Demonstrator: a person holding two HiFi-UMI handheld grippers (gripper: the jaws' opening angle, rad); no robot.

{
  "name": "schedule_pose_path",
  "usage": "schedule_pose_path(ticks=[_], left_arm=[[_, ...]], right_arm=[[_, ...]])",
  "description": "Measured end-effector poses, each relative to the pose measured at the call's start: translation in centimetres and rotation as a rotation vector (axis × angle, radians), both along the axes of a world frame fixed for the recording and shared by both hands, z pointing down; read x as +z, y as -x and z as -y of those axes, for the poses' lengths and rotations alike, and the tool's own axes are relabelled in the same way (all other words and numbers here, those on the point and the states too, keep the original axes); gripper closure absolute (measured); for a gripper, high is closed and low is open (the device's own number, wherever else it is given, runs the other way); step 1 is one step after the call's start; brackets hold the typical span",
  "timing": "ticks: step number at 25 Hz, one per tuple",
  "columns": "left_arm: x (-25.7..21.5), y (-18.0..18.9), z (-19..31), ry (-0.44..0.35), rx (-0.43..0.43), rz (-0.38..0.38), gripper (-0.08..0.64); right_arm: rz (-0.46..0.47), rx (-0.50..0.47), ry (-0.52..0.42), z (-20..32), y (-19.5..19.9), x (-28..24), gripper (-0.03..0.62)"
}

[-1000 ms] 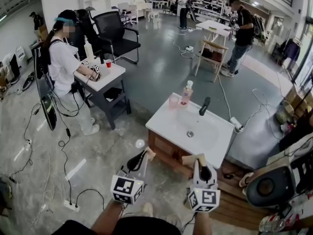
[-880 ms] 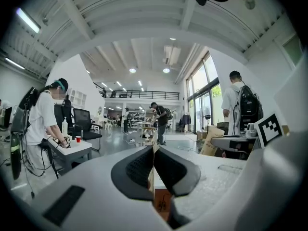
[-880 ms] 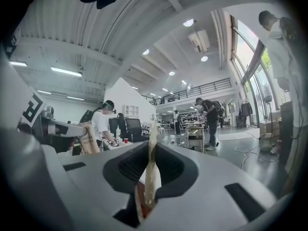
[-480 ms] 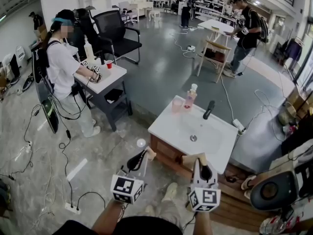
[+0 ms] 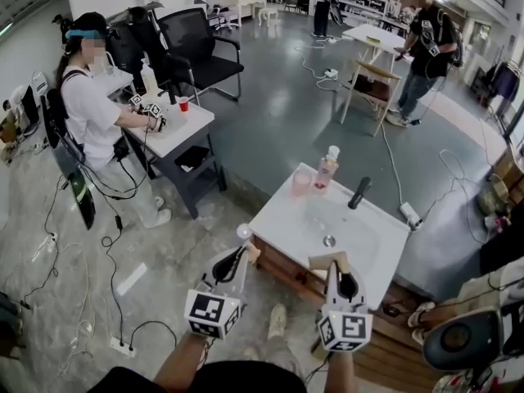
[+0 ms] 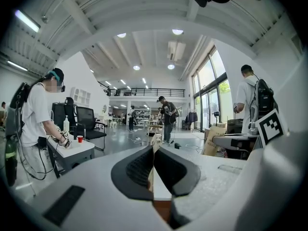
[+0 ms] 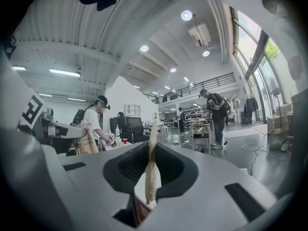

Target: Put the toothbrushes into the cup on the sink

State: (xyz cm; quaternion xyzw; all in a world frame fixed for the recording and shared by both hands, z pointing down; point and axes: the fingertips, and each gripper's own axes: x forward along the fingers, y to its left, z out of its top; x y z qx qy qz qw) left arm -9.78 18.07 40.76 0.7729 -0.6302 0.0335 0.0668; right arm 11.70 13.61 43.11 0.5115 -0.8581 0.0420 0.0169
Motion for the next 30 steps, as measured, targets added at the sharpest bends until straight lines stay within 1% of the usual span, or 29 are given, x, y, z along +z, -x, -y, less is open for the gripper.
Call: schedule_pose_path(ticks=[6,15,21,30], left_arm=[[0.6,0.3,5.1,0.023,-0.018,-0.003,0.552],[1.5,-0.4,11.8,0.042,-0.047,0.002,0.552],[1.8,-1.4,15.1,0.055,-0.056,0.01,0.552],[1.8,-1.5,18.5,0.057,-0.091,0.018,0.552]], right_arm=[[-0.002,-0.029,0.025,5.6,0.8,0.8,0.548],[0.007,-0.059,0.039,12.7,0.5,1.3,0.548],[0.013,-0.07,0.047,16.3,-0.2,1.7,0.546],[0.016,-0.099,0.056,20.2,-0.1,2.0,0.548]])
